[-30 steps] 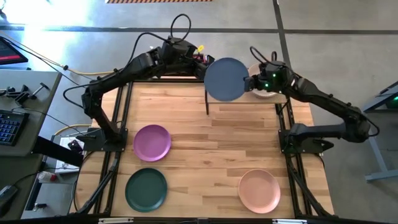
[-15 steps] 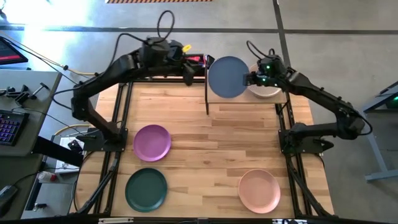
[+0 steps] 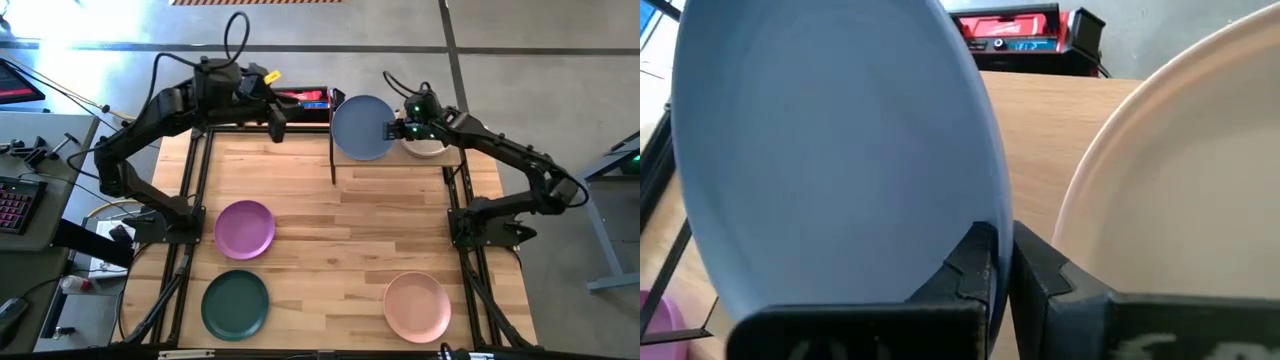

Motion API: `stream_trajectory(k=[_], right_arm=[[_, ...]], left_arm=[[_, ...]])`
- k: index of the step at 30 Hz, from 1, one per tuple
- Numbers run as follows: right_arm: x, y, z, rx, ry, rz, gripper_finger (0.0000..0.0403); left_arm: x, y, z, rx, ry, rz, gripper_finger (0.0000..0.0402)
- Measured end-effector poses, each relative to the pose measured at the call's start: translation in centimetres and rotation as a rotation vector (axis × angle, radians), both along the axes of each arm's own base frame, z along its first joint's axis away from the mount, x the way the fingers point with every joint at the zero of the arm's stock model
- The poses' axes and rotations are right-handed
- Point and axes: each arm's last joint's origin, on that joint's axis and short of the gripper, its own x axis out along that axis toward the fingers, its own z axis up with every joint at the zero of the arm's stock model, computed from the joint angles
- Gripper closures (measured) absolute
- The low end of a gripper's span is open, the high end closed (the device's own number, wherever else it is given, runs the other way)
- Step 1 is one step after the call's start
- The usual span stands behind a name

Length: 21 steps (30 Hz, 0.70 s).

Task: Place and stack plates onto a shelf
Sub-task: Put the dark blue plate on the shelf

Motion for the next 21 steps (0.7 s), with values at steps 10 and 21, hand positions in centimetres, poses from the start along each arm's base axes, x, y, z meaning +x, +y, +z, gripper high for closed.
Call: stream_trajectory(k=[10,21], right_arm=[[-0.19,0.1,-0.22,0.007,0.039,-0.007,0.0403],[-0.19,0.09,-0.23,0.007,0.038,-0.01,0.0358]], left_arm=[[-0.1,-0.02,-0.32,0.014,0.044,-0.01,0.0287],[-0.09,-0.02,-0.34,0.009,0.043,-0.008,0.0287]])
